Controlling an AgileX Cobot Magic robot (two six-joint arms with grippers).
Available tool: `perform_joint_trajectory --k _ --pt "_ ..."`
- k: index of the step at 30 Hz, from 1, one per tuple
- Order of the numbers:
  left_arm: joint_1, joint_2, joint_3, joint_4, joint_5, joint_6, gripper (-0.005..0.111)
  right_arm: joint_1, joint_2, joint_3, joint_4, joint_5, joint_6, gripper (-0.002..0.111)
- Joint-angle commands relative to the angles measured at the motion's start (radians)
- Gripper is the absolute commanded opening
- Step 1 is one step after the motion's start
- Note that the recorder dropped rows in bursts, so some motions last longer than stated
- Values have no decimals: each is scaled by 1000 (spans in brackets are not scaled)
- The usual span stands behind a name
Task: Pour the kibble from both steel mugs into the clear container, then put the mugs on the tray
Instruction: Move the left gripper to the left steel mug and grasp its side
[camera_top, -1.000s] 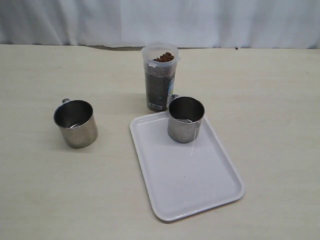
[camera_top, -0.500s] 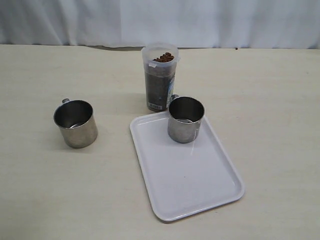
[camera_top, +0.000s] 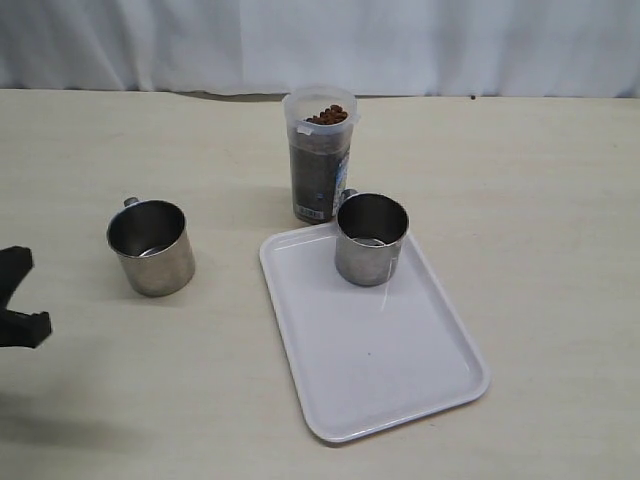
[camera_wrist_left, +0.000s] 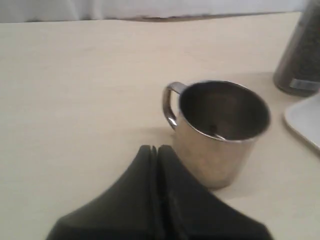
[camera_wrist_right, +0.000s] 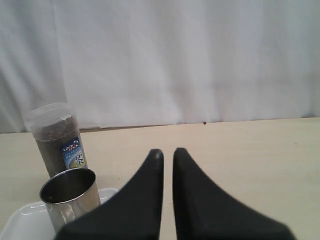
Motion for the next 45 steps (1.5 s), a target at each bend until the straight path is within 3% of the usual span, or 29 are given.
perform_joint_trajectory --k 1,6,12,19,23,29,31,38,45 --pt "2 256 3 63 -273 148 0 3 -4 5 3 1 -3 5" --pt "2 436 -67 208 -288 218 0 3 -4 5 3 1 -3 5" --pt "2 497 -152 225 -51 248 0 3 -4 5 3 1 -3 5" --pt "2 509 -168 182 -152 255 2 3 -4 5 3 1 -3 5" --pt "2 509 -187 214 -140 241 16 3 -4 5 3 1 -3 5" --pt "2 545 -208 221 -165 233 58 3 -4 5 3 1 -3 5" --pt "0 569 -221 226 -175 233 66 3 -4 5 3 1 -3 5" --pt "0 644 -279 246 -293 233 69 3 -4 5 3 1 -3 5" --pt "0 712 -375 359 -293 220 69 3 -4 5 3 1 -3 5"
